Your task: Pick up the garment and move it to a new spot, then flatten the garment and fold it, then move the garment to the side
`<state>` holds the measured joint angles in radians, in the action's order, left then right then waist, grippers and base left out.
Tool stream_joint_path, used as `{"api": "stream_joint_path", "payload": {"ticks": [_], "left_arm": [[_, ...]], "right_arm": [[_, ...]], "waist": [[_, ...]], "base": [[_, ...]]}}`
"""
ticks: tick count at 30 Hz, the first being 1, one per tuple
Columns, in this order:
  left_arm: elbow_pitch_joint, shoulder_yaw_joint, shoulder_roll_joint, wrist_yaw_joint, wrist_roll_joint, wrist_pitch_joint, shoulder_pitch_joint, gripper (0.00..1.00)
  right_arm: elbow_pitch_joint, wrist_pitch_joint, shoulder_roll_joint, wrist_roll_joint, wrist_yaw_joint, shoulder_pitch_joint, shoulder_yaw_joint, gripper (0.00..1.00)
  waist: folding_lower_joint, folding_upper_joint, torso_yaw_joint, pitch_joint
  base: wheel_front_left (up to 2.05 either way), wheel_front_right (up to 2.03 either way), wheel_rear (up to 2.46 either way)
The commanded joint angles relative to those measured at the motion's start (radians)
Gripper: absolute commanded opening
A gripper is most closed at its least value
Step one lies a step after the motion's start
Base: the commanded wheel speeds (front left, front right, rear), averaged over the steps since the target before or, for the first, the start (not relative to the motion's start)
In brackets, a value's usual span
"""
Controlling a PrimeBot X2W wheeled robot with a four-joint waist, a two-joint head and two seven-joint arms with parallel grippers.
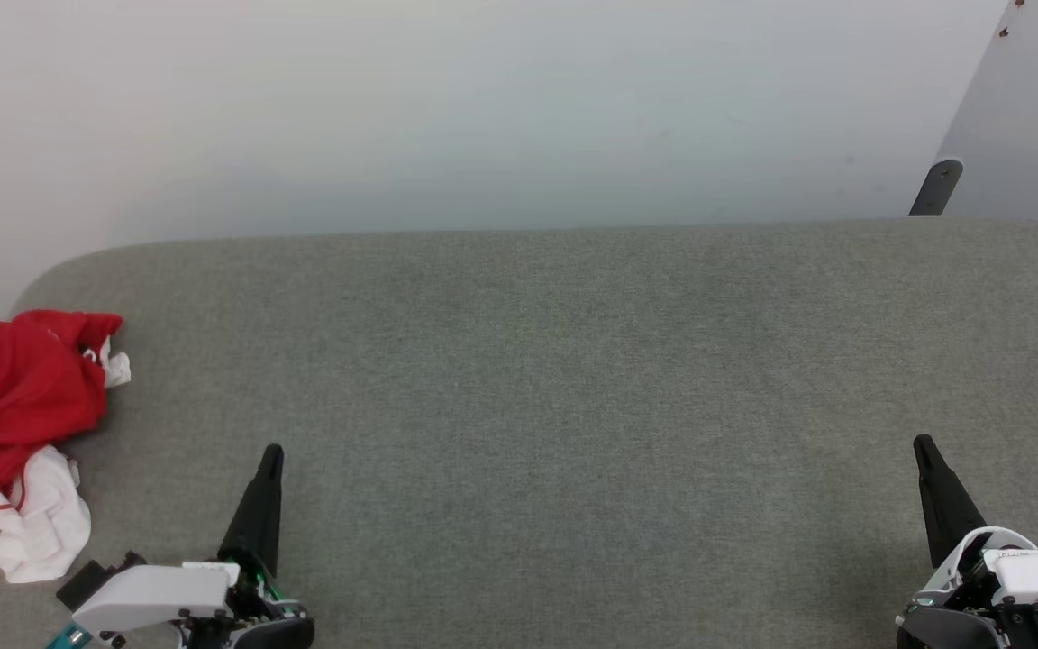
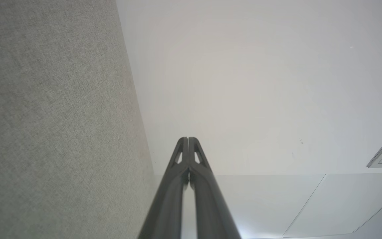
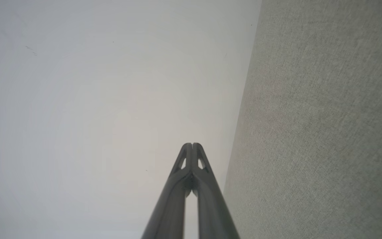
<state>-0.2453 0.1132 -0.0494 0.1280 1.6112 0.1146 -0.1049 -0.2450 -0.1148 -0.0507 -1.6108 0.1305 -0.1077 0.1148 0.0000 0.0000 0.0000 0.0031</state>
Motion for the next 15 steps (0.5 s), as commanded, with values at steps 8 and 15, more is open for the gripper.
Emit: {"api": "stream_joint_path", "payload": {"ticks": [8,15], "left_arm": [[0.000,0.001,0.001,0.006,0.004,0.002,-0.009,0.00],[-0.006,-0.001,0.001,0.000,0.000,0.000,0.005,1.00]], "right_arm": [[0.000,-0.001,0.003,-0.004,0.000,-0.003,-0.001,0.00],[-0.007,0.000,0.000,0.000,0.000,0.002,0.000,1.00]], "waist": [[0.0000,0.0000,0.000,0.000],[0.0000,0.0000,0.000,0.000]], "base": [[0.00,0.00,0.00],[0.00,0.00,0.00]]}}
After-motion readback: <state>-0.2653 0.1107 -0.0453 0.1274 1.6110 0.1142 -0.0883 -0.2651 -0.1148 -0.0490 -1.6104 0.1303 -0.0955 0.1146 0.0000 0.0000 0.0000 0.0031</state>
